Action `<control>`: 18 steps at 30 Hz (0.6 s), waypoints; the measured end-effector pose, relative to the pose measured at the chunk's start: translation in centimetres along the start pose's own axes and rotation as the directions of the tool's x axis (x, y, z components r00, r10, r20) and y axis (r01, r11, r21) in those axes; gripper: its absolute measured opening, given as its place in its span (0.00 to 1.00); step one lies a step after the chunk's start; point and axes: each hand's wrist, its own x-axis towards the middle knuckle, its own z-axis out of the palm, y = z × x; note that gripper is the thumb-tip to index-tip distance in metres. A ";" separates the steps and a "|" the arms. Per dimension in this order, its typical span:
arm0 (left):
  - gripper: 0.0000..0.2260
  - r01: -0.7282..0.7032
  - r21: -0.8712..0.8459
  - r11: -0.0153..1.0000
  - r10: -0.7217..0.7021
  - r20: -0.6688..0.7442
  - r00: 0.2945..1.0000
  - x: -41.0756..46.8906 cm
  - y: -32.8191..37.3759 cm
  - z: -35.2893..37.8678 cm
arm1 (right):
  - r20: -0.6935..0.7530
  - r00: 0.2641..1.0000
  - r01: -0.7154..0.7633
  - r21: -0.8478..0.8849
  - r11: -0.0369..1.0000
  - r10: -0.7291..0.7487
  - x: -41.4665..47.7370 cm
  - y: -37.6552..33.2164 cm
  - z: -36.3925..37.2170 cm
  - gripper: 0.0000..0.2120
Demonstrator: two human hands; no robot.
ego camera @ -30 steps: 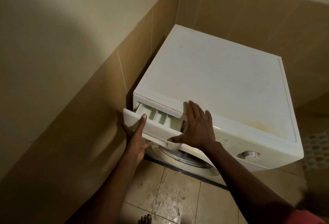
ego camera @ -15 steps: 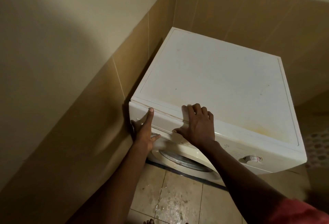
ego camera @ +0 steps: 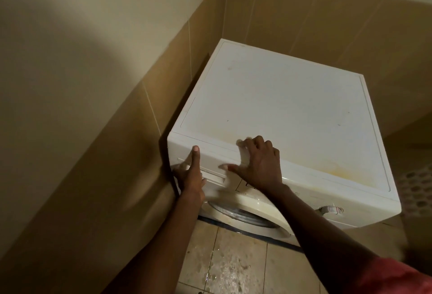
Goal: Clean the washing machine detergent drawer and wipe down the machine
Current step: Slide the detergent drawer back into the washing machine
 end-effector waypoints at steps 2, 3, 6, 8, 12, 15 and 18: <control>0.49 0.083 -0.068 0.994 -0.078 0.080 0.994 -0.5 -0.4 0.1 | 0.062 0.993 -0.108 0.211 0.972 0.097 1.1 0.7 -1.0 0.32; 0.49 0.121 -0.087 0.989 -0.108 0.135 0.985 -0.5 -0.7 0.2 | 0.085 0.987 -0.152 0.247 0.957 0.135 1.4 1.4 -1.2 0.31; 0.44 0.152 -0.134 0.979 -0.121 0.217 0.969 -0.4 -1.0 0.7 | 0.113 0.974 -0.219 0.243 0.945 0.197 1.6 3.9 -1.1 0.33; 0.44 0.157 -0.160 0.975 -0.117 0.233 0.965 0.0 -1.0 0.9 | 0.138 0.972 -0.221 0.267 0.938 0.189 1.7 4.6 -0.6 0.35; 0.49 0.158 -0.149 0.976 -0.126 0.205 0.971 0.0 -1.0 1.6 | 0.152 0.973 -0.208 0.232 0.950 0.175 2.0 4.7 -0.1 0.36; 0.42 0.122 -0.149 0.981 -0.089 0.208 0.974 0.2 -1.3 1.7 | 0.155 0.973 -0.204 0.221 0.954 0.172 1.8 4.9 -0.1 0.37; 0.40 0.114 -0.133 0.984 -0.087 0.196 0.977 0.1 -0.9 1.7 | 0.162 0.971 -0.201 0.173 0.964 0.174 1.8 4.8 -0.1 0.38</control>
